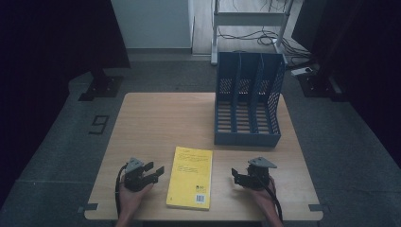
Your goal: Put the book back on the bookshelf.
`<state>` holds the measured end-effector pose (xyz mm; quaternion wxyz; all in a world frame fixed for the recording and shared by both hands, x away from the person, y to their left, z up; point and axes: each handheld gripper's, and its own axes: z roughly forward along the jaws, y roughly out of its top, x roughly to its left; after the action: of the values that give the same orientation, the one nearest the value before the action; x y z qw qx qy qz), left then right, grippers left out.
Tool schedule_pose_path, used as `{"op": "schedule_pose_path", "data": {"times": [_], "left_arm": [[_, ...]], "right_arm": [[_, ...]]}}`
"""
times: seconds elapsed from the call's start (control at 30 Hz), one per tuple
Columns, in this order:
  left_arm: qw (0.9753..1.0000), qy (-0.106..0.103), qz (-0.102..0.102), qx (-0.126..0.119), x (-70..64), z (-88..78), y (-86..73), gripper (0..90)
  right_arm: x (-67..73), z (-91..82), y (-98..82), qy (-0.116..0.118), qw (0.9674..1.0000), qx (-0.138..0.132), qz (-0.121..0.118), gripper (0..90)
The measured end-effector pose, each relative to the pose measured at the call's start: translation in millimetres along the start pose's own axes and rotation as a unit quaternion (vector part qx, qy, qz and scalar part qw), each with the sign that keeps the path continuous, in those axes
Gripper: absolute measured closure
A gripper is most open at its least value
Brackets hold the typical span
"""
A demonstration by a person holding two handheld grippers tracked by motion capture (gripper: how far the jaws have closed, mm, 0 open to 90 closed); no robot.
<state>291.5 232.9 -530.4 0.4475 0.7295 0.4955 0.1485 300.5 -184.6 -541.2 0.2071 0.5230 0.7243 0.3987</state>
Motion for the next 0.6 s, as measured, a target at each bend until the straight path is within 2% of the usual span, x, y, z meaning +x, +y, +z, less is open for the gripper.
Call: {"op": "schedule_pose_path", "data": {"times": [0.33,0.6], "left_arm": [[0.9999,0.004,-0.011,-0.002,4.1,-1.4,-0.6,42.1],[0.9999,-0.001,-0.014,-0.006,4.9,-3.8,0.5,42.0]], "right_arm": [[25.2,16.7,6.8,0.024,0.9994,0.010,-0.020,12.9],[38.9,21.0,12.6,0.034,0.9993,0.003,-0.017,13.1]]}}
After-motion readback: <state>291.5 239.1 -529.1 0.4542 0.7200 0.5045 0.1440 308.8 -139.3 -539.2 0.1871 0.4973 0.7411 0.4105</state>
